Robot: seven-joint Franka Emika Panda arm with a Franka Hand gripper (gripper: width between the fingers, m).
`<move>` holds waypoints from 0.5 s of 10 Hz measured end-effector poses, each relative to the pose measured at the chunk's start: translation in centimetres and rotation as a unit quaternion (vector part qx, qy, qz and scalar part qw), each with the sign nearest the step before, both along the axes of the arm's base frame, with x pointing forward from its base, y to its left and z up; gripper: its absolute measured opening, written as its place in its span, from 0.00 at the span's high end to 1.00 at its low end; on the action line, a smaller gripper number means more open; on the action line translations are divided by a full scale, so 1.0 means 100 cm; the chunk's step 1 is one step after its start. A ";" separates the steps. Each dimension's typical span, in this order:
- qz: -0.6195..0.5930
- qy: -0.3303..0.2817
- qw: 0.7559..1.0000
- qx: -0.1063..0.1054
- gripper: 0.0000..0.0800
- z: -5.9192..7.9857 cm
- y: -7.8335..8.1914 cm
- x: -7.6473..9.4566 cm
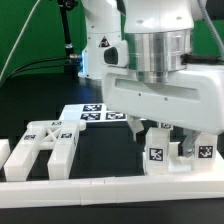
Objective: Assemble chair
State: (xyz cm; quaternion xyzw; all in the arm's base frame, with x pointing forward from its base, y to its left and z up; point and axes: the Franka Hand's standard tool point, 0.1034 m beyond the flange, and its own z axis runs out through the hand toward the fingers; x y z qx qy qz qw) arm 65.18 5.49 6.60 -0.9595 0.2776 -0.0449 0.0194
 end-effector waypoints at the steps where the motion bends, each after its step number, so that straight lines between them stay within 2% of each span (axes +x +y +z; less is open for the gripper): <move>1: -0.029 0.000 1.000 0.005 0.19 0.000 0.000 0.000; 2: -0.031 0.000 1.000 0.005 0.19 0.000 0.000 0.000; 3: -0.037 0.001 0.999 0.005 0.33 0.000 0.000 0.000; 4: -0.056 0.001 0.998 0.007 0.58 0.000 0.000 0.000; 5: -0.089 0.002 0.996 0.010 0.64 -0.001 -0.001 -0.001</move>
Offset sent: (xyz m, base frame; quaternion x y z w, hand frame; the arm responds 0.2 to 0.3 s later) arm 0.0000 0.0000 0.0000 0.0000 0.0000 0.0650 0.9979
